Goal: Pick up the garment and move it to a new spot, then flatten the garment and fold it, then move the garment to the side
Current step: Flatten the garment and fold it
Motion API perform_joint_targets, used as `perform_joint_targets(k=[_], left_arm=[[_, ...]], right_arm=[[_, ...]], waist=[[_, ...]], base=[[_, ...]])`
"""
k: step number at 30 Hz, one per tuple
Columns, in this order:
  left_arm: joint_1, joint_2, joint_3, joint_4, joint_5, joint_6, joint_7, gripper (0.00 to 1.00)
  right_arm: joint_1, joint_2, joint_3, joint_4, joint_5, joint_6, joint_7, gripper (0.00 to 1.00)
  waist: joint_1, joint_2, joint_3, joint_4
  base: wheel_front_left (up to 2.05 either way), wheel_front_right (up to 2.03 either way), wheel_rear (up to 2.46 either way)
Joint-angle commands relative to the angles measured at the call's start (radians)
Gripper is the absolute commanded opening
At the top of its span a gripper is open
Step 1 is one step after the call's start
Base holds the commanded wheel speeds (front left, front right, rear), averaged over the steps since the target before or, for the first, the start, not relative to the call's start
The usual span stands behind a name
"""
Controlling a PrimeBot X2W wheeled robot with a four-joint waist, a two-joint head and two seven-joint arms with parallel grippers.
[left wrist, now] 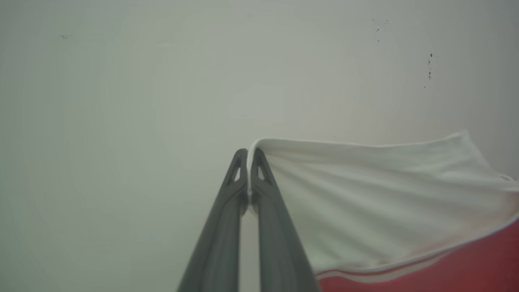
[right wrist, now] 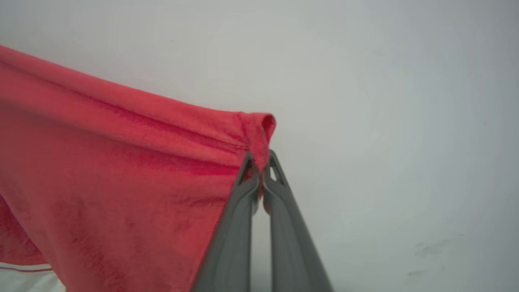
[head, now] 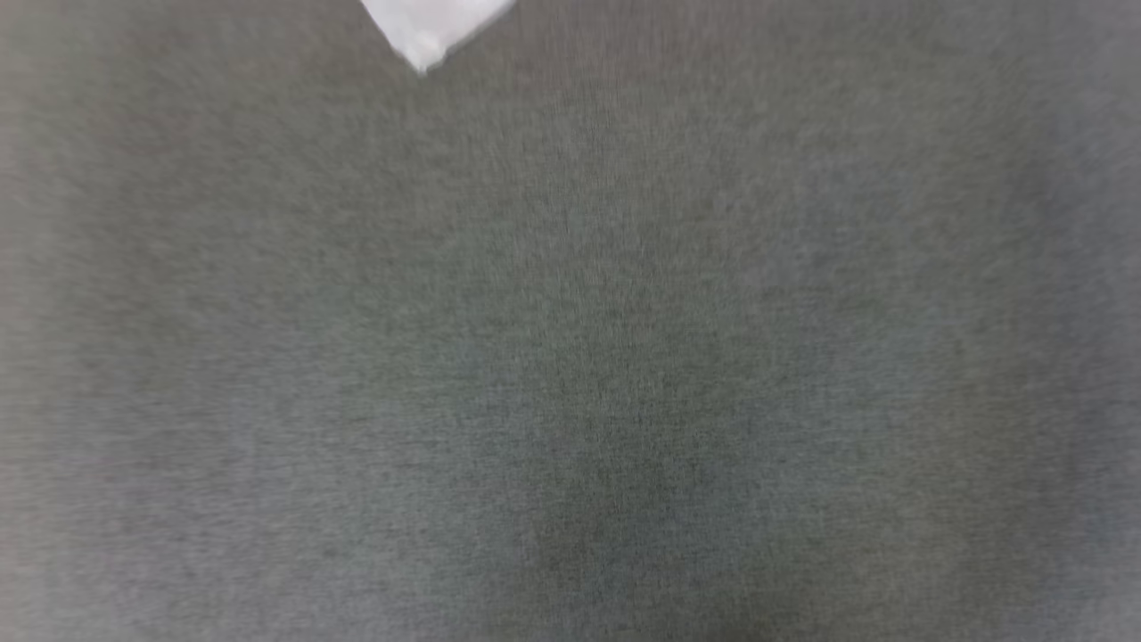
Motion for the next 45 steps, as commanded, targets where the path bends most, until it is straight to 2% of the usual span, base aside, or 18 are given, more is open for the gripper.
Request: perform_joint_targets(k=[1, 10, 17, 21, 24, 28, 32, 34, 38, 43, 45], left_arm=[[-0.041, 0.003, 0.007, 0.024, 0.004, -0.006, -0.009, 0.0], [-0.09, -0.026, 0.012, 0.134, -0.02, -0.045, -0.073, 0.0], [-0.03, -0.065, 0.015, 0.256, -0.057, -0.095, -0.133, 0.0], [0.041, -0.079, 0.013, 0.306, -0.085, -0.129, -0.163, 0.0], [0.156, -0.079, 0.018, 0.331, -0.112, -0.149, -0.189, 0.0], [0.372, -0.082, 0.029, 0.325, -0.161, -0.163, -0.213, 0.0], [0.618, -0.092, 0.029, 0.284, -0.197, -0.167, -0.223, 0.0], [0.744, -0.096, 0.03, 0.249, -0.209, -0.157, -0.224, 0.0], [0.97, -0.095, 0.035, 0.145, -0.231, -0.107, -0.214, 0.0], [1.261, -0.076, 0.046, -0.068, -0.264, 0.002, -0.158, 0.0], [1.372, -0.061, 0.051, -0.17, -0.267, 0.059, -0.131, 0.0]], right_arm=[[-0.038, 0.004, 0.002, 0.021, -0.013, -0.002, -0.025, 0.0], [-0.141, 0.025, 0.048, 0.144, -0.018, -0.002, -0.129, 0.0], [-0.144, 0.011, 0.098, 0.28, 0.024, -0.002, -0.193, 0.0], [-0.079, -0.004, 0.146, 0.331, 0.061, -0.002, -0.219, 0.0], [0.005, -0.021, 0.191, 0.352, 0.102, -0.002, -0.248, 0.0], [0.189, -0.043, 0.25, 0.351, 0.16, -0.002, -0.267, 0.0], [0.392, -0.082, 0.287, 0.296, 0.226, -0.002, -0.267, 0.0], [0.5, -0.1, 0.298, 0.26, 0.253, -0.002, -0.257, 0.0], [0.71, -0.127, 0.294, 0.164, 0.3, -0.002, -0.215, 0.0], [0.966, -0.152, 0.256, 0.013, 0.323, -0.002, -0.152, 0.0], [1.063, -0.156, 0.232, -0.048, 0.315, -0.002, -0.124, 0.0]], waist=[[-0.0001, 0.0, 0.13, -0.014], [-0.0001, 0.0, 0.235, 0.006], [-0.0001, 0.0, 0.225, 0.029], [-0.0001, 0.0, 0.179, 0.043], [-0.0001, 0.0, 0.102, 0.048], [-0.0001, 0.0, -0.019, 0.057], [-0.0001, 0.0, -0.148, 0.07], [-0.0001, 0.0, -0.203, 0.071], [-0.0001, 0.0, -0.299, 0.073], [-0.0001, 0.0, -0.399, 0.066], [-0.0001, 0.0, -0.429, 0.064]], base=[[0.0, 0.0, 0.0], [0.0, 0.0, 0.0], [0.0, 0.0, 0.0], [0.0, 0.0, 0.0], [0.0, 0.0, 0.0], [0.0, 0.0, 0.0], [0.0, 0.0, 0.0], [0.0, 0.0, 0.0], [0.0, 0.0, 0.0], [0.0, 0.0, 0.0], [0.0, 0.0, 0.0]])
